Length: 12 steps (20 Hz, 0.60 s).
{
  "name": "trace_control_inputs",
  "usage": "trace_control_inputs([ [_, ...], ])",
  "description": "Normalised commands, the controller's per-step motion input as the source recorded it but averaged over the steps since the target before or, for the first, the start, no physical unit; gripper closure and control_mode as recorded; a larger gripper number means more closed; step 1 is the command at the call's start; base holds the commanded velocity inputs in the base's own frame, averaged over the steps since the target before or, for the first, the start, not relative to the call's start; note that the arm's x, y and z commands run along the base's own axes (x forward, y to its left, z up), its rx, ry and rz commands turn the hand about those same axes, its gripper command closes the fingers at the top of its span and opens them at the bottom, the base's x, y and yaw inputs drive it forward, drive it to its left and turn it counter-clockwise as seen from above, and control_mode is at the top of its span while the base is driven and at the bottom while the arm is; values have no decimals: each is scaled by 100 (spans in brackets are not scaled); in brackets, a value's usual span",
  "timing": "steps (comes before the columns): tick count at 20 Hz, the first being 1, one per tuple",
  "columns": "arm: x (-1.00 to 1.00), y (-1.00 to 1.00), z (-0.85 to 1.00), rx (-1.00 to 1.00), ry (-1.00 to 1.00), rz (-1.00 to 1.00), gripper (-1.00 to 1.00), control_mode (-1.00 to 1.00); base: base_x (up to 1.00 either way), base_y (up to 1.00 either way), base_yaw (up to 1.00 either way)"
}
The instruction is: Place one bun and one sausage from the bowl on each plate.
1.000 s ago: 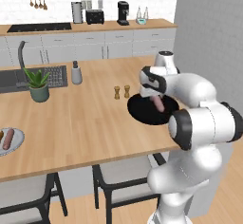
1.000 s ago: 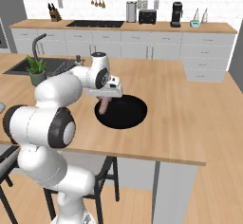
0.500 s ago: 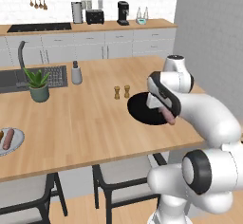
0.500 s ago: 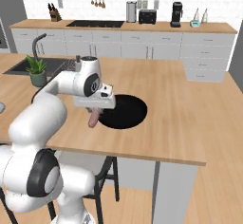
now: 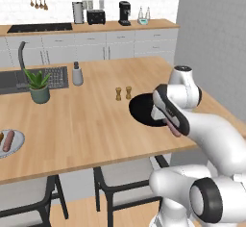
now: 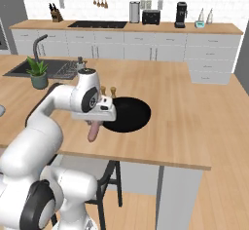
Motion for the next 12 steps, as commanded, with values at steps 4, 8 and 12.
trace_control_inputs([
  [4, 0, 0, 0, 0, 0, 0, 100, 100, -51, 62, 2],
  [8, 0, 0, 0, 0, 0, 0, 100, 100, -44, 100, 0],
  [12, 0, 0, 0, 0, 0, 0, 100, 100, -20, 100, 0],
])
